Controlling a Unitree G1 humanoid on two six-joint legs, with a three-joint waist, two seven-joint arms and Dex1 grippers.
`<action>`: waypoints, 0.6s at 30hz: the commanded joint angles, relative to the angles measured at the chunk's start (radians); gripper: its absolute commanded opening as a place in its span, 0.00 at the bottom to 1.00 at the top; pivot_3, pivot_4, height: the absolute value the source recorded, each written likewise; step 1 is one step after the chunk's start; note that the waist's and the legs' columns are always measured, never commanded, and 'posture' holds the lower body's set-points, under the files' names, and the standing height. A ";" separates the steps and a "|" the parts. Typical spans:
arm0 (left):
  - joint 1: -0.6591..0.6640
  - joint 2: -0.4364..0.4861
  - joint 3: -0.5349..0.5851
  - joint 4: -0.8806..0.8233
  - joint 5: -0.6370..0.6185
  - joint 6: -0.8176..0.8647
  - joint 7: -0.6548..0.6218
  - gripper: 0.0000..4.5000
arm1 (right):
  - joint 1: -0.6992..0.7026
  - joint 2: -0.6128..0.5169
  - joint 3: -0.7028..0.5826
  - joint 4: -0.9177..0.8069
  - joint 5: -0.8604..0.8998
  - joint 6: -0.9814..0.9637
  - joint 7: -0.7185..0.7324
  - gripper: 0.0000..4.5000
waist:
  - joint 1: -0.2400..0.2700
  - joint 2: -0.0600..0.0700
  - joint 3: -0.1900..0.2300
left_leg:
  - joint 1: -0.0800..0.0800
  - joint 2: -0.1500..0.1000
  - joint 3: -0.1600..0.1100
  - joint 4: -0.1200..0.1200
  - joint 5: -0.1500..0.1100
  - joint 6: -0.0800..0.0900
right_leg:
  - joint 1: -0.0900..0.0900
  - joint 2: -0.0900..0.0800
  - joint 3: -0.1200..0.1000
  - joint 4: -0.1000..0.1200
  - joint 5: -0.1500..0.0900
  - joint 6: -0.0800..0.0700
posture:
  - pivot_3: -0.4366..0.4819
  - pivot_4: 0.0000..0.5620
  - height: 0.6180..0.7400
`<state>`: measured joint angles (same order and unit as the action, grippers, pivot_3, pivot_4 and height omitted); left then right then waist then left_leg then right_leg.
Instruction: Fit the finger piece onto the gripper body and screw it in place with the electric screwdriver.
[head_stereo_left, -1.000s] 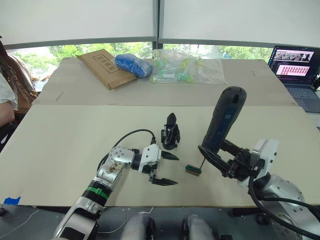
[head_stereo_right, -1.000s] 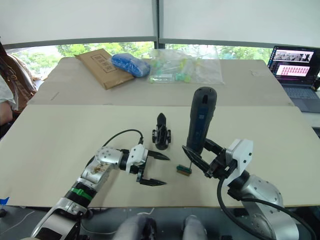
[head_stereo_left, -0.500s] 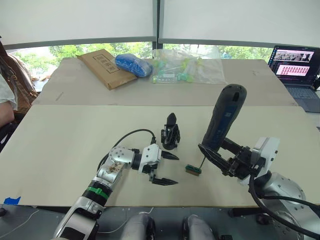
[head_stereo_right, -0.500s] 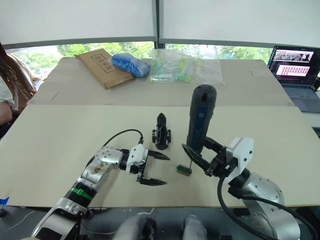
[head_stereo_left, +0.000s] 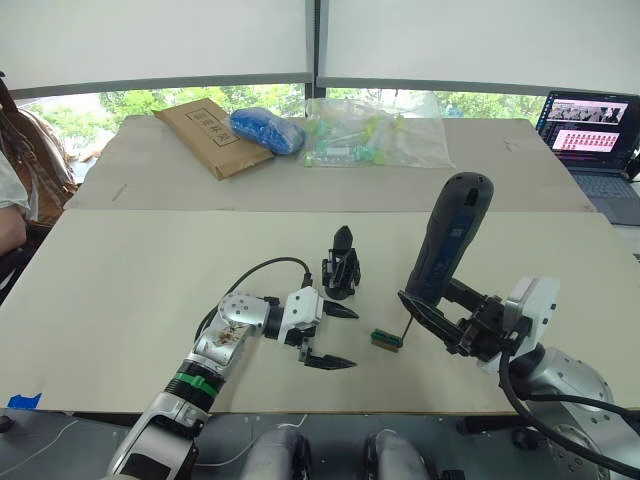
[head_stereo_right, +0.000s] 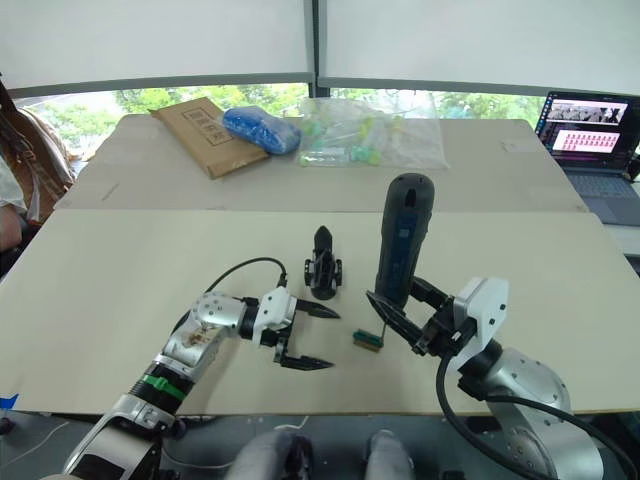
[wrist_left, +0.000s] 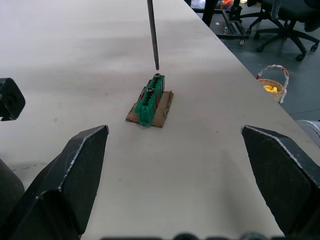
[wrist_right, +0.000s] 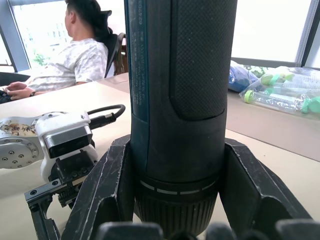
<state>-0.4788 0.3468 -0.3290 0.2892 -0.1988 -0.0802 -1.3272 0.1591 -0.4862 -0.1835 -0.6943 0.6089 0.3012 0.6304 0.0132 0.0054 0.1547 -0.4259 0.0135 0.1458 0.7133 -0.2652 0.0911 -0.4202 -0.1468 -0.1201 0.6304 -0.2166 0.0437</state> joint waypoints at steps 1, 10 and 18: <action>-0.018 -0.007 0.001 -0.020 -0.006 -0.001 -0.002 1.00 | -0.022 -0.001 -0.022 -0.032 0.017 -0.033 -0.001 0.43 | 0.000 0.000 0.000 | 0.000 0.000 0.000 0.000 0.000 0.000 | 0.000 0.000 0.000 0.000 0.000 0.000 | 0.48 0.27 0.93; -0.015 -0.006 0.000 -0.027 -0.007 0.002 0.000 1.00 | -0.017 -0.002 -0.019 -0.036 0.017 -0.027 -0.003 0.43 | 0.000 0.000 0.000 | 0.000 0.000 0.000 0.000 0.000 0.000 | 0.000 0.000 0.000 0.000 0.000 0.000 | 0.48 0.27 0.93; -0.013 -0.005 0.000 -0.031 -0.009 0.003 -0.002 1.00 | -0.014 -0.005 -0.017 -0.045 0.016 -0.017 -0.012 0.43 | 0.000 0.000 0.000 | 0.000 0.000 0.000 0.000 0.000 0.000 | 0.000 0.000 0.000 0.000 0.000 0.000 | 0.48 0.27 0.93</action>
<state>-0.4788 0.3460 -0.3299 0.2892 -0.1988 -0.0802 -1.3265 0.1547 -0.4862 -0.1831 -0.6942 0.6088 0.3014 0.6275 0.0132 0.0053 0.1547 -0.4259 0.0135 0.1458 0.7133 -0.2652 0.0911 -0.4203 -0.1468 -0.1201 0.6304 -0.2166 0.0437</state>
